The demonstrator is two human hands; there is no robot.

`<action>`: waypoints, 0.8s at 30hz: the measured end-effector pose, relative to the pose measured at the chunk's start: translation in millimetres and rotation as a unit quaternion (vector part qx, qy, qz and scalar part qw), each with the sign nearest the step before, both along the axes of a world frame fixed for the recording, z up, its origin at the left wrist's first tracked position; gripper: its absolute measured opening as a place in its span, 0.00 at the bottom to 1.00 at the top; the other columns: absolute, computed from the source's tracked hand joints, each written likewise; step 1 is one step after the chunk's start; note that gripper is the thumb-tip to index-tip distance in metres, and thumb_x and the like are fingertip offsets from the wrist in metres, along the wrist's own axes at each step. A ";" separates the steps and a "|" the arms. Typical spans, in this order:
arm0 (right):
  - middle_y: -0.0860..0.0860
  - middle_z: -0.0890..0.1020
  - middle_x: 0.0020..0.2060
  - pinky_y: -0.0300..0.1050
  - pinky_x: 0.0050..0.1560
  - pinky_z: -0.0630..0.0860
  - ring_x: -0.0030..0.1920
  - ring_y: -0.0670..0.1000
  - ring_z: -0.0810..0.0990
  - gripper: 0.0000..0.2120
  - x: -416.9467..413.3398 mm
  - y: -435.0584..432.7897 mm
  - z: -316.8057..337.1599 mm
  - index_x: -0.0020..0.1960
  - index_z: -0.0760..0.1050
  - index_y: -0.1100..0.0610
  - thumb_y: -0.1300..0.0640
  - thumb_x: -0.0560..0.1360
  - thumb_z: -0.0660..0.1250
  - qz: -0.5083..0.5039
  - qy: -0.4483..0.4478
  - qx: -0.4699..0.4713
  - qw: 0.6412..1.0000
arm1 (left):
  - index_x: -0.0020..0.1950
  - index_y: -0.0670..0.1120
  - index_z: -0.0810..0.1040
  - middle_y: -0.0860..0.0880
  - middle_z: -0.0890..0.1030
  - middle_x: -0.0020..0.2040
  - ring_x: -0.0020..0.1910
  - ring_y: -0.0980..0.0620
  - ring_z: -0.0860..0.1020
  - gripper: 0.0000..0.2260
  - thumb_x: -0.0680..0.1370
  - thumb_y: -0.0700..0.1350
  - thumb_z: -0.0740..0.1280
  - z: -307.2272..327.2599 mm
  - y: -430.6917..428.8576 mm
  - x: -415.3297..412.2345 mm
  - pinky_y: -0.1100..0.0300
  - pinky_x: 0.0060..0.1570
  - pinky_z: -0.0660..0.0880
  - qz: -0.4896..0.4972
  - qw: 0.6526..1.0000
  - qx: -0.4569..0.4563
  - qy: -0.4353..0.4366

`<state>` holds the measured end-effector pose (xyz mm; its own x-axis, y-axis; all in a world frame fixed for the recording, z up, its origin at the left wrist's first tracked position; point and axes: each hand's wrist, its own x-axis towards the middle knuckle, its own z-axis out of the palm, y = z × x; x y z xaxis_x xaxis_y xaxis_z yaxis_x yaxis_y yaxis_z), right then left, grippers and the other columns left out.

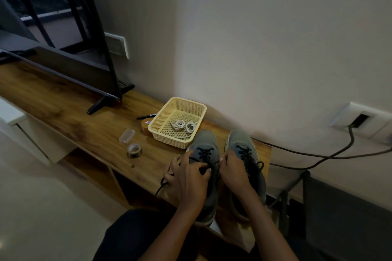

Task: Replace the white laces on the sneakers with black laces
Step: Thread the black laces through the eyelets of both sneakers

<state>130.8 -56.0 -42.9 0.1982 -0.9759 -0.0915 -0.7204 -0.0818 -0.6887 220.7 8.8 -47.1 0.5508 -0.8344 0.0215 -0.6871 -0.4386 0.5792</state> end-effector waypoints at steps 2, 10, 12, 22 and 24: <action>0.54 0.73 0.35 0.43 0.29 0.64 0.31 0.51 0.70 0.07 -0.8 1.1 3.2 0.44 0.64 0.58 0.62 0.81 0.53 -0.019 -0.008 -0.010 1.000 | 0.52 0.61 0.81 0.60 0.62 0.73 0.73 0.51 0.54 0.08 0.74 0.56 0.69 0.5 1.7 0.2 0.48 0.68 0.51 0.004 1.000 0.000 -0.007; 0.61 0.78 0.38 0.53 0.36 0.77 0.38 0.60 0.79 0.13 -19.2 -4.6 23.0 0.36 0.64 0.55 0.64 0.79 0.55 -0.184 -0.088 -0.058 0.977 | 0.50 0.60 0.81 0.60 0.63 0.73 0.73 0.51 0.54 0.06 0.74 0.52 0.70 -0.1 3.0 0.0 0.46 0.69 0.51 -0.001 1.000 -0.007 -0.009; 0.55 0.76 0.39 0.42 0.32 0.68 0.39 0.54 0.75 0.10 -21.4 -3.4 25.3 0.38 0.68 0.56 0.63 0.79 0.57 -0.171 -0.050 -0.122 0.976 | 0.50 0.59 0.81 0.60 0.64 0.72 0.73 0.52 0.54 0.06 0.75 0.50 0.69 1.7 2.1 2.2 0.47 0.68 0.50 -0.008 0.999 -0.032 0.016; 0.51 0.70 0.57 0.45 0.54 0.63 0.57 0.54 0.63 0.13 -4.8 13.2 18.1 0.60 0.76 0.48 0.54 0.77 0.61 0.065 0.210 -0.176 0.959 | 0.42 0.53 0.72 0.54 0.69 0.61 0.65 0.48 0.64 0.09 0.72 0.51 0.72 8.1 -6.3 17.7 0.51 0.61 0.58 0.066 0.993 -0.077 0.063; 0.50 0.70 0.58 0.45 0.53 0.62 0.58 0.53 0.63 0.12 -3.0 15.1 18.8 0.59 0.77 0.48 0.52 0.78 0.61 0.051 0.222 -0.181 0.957 | 0.41 0.54 0.75 0.55 0.67 0.66 0.67 0.49 0.62 0.07 0.72 0.52 0.71 5.0 -3.3 14.9 0.51 0.62 0.57 0.049 0.996 -0.061 0.033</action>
<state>127.9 -40.8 -24.1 0.3142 -0.9373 0.1507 -0.9111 -0.3423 -0.2294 235.6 5.5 -42.1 0.6326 -0.7702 0.0806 -0.6035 -0.4251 0.6746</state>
